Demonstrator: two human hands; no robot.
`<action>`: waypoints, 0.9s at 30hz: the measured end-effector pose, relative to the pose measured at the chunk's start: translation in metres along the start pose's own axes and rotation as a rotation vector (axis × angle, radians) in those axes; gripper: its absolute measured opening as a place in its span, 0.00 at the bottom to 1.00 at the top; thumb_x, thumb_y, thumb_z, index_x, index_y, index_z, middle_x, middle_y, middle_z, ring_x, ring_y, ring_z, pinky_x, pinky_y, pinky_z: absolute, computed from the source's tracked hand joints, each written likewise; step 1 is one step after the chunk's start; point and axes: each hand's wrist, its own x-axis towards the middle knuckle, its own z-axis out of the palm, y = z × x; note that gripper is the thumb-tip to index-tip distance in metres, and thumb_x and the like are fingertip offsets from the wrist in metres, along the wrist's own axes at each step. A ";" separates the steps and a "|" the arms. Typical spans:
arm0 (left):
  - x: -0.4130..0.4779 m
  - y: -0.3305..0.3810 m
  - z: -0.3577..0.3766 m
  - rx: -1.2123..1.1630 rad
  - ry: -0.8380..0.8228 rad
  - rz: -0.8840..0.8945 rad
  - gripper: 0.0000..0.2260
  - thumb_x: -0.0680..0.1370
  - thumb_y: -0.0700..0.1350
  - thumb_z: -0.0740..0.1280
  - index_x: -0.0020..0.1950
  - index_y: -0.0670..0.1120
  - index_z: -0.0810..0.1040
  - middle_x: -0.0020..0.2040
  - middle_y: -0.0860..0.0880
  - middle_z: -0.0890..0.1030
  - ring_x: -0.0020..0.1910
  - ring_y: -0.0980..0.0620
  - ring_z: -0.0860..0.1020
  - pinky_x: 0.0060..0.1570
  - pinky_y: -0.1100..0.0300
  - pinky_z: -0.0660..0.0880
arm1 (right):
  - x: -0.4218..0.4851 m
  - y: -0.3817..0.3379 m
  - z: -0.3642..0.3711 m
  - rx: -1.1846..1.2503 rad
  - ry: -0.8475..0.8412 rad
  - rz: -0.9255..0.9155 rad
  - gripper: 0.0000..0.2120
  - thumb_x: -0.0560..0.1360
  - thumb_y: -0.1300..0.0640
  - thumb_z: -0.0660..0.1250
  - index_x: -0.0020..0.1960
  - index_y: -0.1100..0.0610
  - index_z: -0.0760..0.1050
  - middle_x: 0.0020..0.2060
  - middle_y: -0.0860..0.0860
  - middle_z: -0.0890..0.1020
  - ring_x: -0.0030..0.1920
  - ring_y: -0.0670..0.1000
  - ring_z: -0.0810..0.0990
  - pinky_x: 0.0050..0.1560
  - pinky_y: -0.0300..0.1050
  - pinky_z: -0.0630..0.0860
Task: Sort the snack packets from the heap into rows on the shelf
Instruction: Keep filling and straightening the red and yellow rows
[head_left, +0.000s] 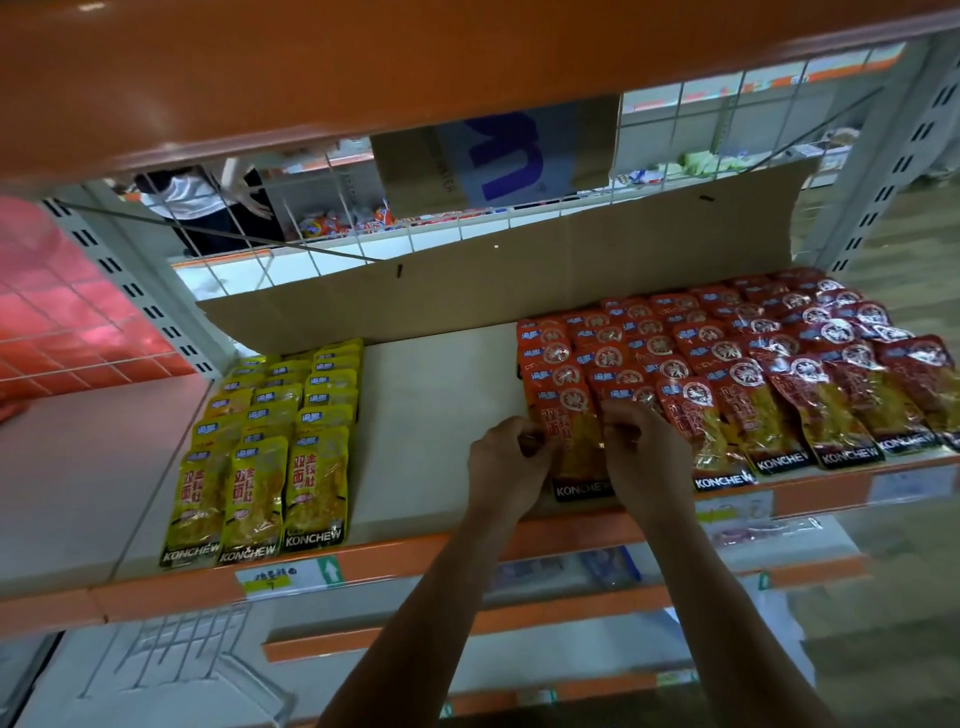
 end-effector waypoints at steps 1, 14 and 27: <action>-0.001 0.001 0.000 0.012 0.002 0.002 0.13 0.75 0.53 0.70 0.55 0.48 0.80 0.52 0.52 0.83 0.47 0.57 0.80 0.48 0.67 0.74 | 0.000 0.001 0.000 0.000 -0.004 0.001 0.14 0.77 0.65 0.61 0.60 0.57 0.78 0.53 0.51 0.82 0.42 0.43 0.74 0.37 0.26 0.64; -0.009 -0.007 -0.032 0.142 0.192 0.104 0.08 0.78 0.49 0.66 0.51 0.47 0.81 0.47 0.51 0.84 0.43 0.56 0.80 0.46 0.66 0.74 | -0.015 -0.037 0.030 -0.061 -0.010 -0.249 0.09 0.76 0.65 0.64 0.55 0.62 0.79 0.49 0.56 0.82 0.50 0.55 0.79 0.49 0.48 0.76; -0.011 -0.109 -0.174 0.369 0.443 0.151 0.15 0.73 0.43 0.69 0.59 0.42 0.78 0.55 0.41 0.79 0.55 0.38 0.75 0.52 0.49 0.72 | -0.059 -0.143 0.164 -0.114 -0.280 -0.468 0.13 0.74 0.63 0.66 0.58 0.61 0.79 0.55 0.57 0.81 0.57 0.59 0.77 0.59 0.47 0.70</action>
